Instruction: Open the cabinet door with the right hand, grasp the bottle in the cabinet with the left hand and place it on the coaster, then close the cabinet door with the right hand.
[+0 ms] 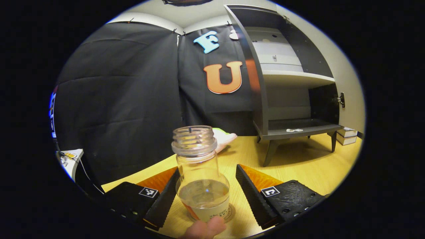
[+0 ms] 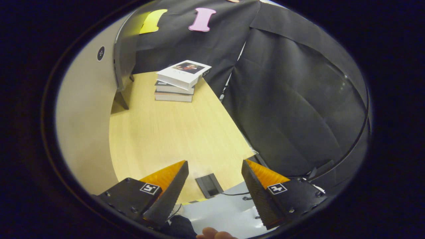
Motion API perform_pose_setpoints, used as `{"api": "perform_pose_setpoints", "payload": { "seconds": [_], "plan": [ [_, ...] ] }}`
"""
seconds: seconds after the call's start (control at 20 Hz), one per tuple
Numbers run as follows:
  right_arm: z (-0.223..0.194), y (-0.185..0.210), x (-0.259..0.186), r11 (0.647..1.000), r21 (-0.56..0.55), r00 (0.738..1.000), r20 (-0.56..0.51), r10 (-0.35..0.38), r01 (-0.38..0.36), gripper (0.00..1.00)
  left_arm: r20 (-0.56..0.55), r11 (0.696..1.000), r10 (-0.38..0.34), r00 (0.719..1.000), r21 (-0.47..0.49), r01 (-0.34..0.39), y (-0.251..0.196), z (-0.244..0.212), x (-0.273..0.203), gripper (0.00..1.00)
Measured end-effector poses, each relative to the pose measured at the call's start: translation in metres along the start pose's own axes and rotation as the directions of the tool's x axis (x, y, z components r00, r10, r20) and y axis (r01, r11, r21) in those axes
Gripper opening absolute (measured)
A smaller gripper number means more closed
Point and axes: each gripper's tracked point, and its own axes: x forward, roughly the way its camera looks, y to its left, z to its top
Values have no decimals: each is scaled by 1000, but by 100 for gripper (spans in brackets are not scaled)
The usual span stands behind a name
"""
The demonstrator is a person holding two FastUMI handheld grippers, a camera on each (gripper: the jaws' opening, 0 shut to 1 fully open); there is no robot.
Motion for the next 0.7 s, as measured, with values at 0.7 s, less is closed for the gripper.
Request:
{"api": "perform_pose_setpoints", "payload": {
  "seconds": [0.7],
  "plan": [
    [11, 13, 0, 970, 183, 986, 80, 145, -158, 100, 125, 990, -4, 992, 138, -14, 12, 127, -26, 96]
  ]
}}
